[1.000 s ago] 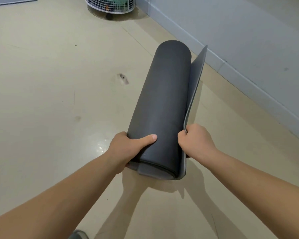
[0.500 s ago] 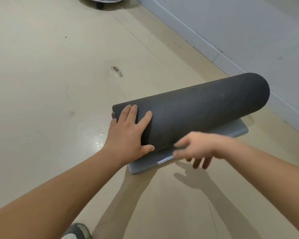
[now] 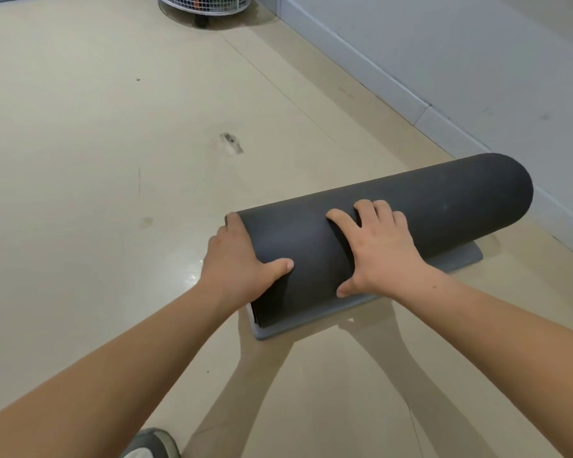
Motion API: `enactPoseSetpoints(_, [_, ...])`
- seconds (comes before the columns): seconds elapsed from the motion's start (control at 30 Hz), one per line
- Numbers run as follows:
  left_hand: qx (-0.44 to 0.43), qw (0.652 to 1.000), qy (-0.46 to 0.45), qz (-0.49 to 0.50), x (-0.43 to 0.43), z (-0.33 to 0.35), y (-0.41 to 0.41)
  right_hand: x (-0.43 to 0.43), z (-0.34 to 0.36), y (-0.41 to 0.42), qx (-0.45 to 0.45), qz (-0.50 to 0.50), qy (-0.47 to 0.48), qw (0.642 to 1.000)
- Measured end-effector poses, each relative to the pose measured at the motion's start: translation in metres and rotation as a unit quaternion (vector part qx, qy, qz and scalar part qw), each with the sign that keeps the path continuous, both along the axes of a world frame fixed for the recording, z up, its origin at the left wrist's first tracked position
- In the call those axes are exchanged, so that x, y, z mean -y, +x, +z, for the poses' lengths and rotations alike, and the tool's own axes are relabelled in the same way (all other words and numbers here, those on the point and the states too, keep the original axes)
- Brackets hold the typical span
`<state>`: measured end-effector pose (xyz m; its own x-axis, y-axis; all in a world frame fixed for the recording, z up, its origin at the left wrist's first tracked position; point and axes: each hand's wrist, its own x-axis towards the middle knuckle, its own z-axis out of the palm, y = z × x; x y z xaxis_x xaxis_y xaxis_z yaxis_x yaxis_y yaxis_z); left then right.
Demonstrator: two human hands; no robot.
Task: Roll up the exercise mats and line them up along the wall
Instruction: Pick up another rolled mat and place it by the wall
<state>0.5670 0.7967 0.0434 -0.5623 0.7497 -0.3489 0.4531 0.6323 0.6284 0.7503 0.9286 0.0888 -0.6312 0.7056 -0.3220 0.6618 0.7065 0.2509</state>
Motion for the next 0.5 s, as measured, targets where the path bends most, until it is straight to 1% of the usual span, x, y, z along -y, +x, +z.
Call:
enactPoseSetpoints(0.1, [-0.119, 0.992, 0.013, -0.029, 0.010, -0.002, 0.013, -0.011, 0.019, -0.004, -0.015, 0.007, -0.023, 1.000])
enactPoseSetpoints(0.17, [-0.158, 0.986, 0.025, -0.043, 0.020, -0.006, 0.019, -0.020, 0.026, -0.005, 0.004, 0.024, -0.018, 1.000])
enactPoseSetpoints(0.2, [-0.164, 0.985, 0.025, -0.049, 0.025, -0.009, 0.021, -0.023, 0.026, -0.006, 0.016, 0.033, -0.020, 0.999])
enactPoseSetpoints(0.27, [-0.172, 0.982, 0.029, -0.066, 0.032, -0.014, 0.024, -0.027, 0.023, -0.008, 0.032, 0.036, -0.063, 0.997])
enactPoseSetpoints(0.33, [-0.178, 0.980, 0.038, -0.078, 0.032, -0.015, 0.021, -0.027, 0.022, -0.008, 0.026, 0.024, -0.110, 0.993])
enactPoseSetpoints(0.37, [-0.178, 0.980, 0.045, -0.082, 0.030, -0.014, 0.015, -0.026, 0.023, -0.008, 0.015, 0.017, -0.112, 0.993])
enactPoseSetpoints(0.5, [-0.193, 0.970, 0.088, -0.118, 0.020, -0.015, -0.011, -0.006, 0.022, -0.004, -0.001, -0.009, -0.031, 0.999])
